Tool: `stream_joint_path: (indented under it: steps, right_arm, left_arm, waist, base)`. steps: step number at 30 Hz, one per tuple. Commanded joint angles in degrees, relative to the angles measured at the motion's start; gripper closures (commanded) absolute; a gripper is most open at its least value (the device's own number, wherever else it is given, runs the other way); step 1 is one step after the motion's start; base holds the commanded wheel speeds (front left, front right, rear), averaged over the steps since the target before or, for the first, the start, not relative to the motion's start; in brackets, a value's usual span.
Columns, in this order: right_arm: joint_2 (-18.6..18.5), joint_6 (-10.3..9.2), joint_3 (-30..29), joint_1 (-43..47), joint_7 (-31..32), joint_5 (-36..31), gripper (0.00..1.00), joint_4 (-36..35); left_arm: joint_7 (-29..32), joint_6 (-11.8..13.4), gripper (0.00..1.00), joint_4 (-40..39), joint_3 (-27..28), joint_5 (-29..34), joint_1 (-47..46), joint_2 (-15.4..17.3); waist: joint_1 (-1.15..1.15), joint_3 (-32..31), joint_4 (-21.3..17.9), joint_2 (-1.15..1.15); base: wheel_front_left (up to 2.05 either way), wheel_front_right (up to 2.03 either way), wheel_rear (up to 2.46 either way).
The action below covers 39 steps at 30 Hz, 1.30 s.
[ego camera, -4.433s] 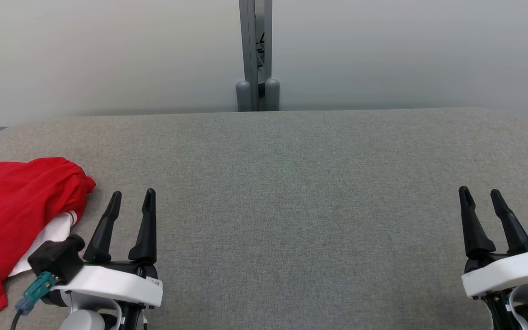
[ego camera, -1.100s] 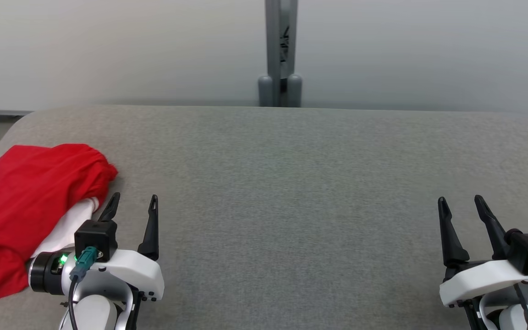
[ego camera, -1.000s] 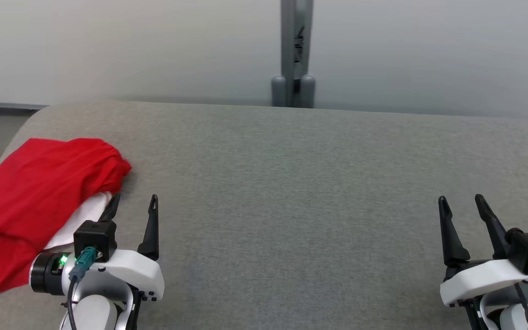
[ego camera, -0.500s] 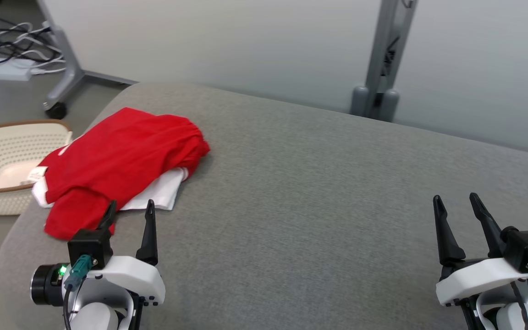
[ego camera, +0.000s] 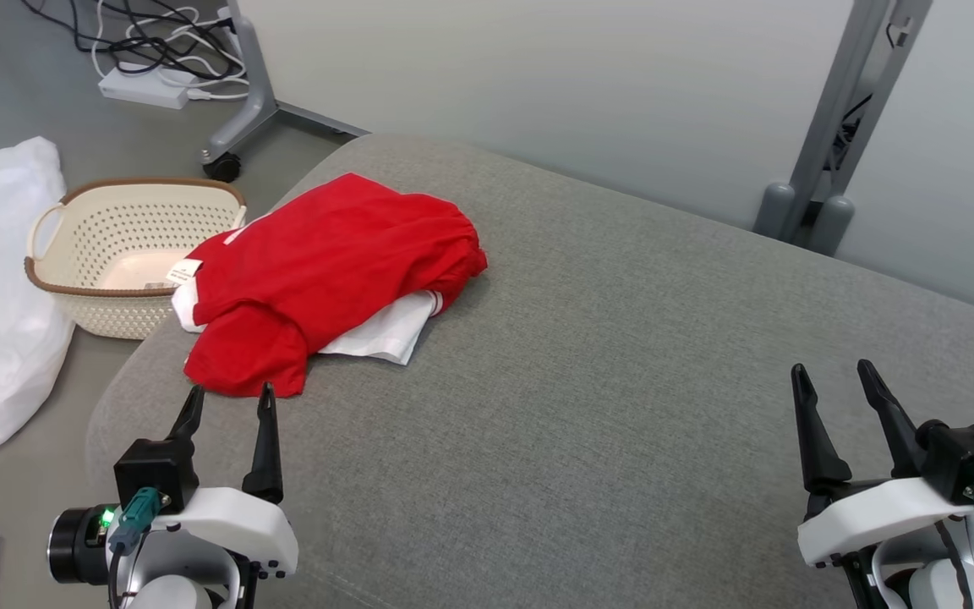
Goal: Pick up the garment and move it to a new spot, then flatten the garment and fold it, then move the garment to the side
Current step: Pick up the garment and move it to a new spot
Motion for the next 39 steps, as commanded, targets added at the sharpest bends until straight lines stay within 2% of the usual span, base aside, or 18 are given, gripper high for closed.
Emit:
stream_joint_path:
  steps: [1,14,21,27,29,33,39]
  right_arm:
    - [-0.3,0.12,0.0,-0.6,-0.3,0.4,0.00,0.1]
    - [-0.3,0.13,0.4,-0.8,-0.6,0.5,0.00,0.8]
    - [-0.3,0.13,0.0,-1.3,-0.1,-0.2,0.00,0.1]
    - [-0.3,0.13,-0.8,-2.0,0.8,-1.2,0.00,-1.2]
    - [-0.4,0.13,-1.1,-2.8,1.6,-1.9,0.00,-2.4]
    - [-0.7,0.13,-1.1,-4.0,3.0,-2.4,0.00,-4.2]
    - [-1.4,0.13,-0.3,-5.9,4.9,-3.7,0.00,-7.2]
  left_arm:
    - [0.0,0.3,0.00,-0.2,0.2,-0.4,0.6,0.5]
    - [-0.8,0.2,0.00,-0.1,0.1,-1.0,-0.3,0.8]
    - [-1.5,1.4,0.00,0.0,1.5,-2.0,-1.1,0.8]
    - [-1.1,1.5,0.00,-1.3,3.6,-3.1,-5.8,2.1]
    - [-0.3,1.1,0.00,-2.3,4.9,-3.5,-10.4,3.5]
    - [2.0,-2.2,0.00,-1.2,6.7,-6.6,-17.5,5.3]
    - [6.2,-6.5,0.00,10.4,7.9,-10.2,-28.0,7.9]
  waist:
    - [0.00,0.0,0.3,0.00]
    - [0.00,0.2,0.5,0.00]
    - [0.00,0.8,0.4,0.00]
    - [0.00,2.9,0.0,0.00]
    - [0.00,4.7,-0.8,0.00]
    - [0.00,7.7,-2.5,0.00]
    - [0.00,13.3,-6.2,0.00]
  base:
    - [0.00,0.00,0.00]
    - [0.00,0.00,0.00]
    - [0.00,0.00,0.00]
    - [0.00,0.00,0.00]
    - [0.00,0.00,0.00]
    - [0.00,0.00,0.00]
    - [0.00,0.00,0.00]
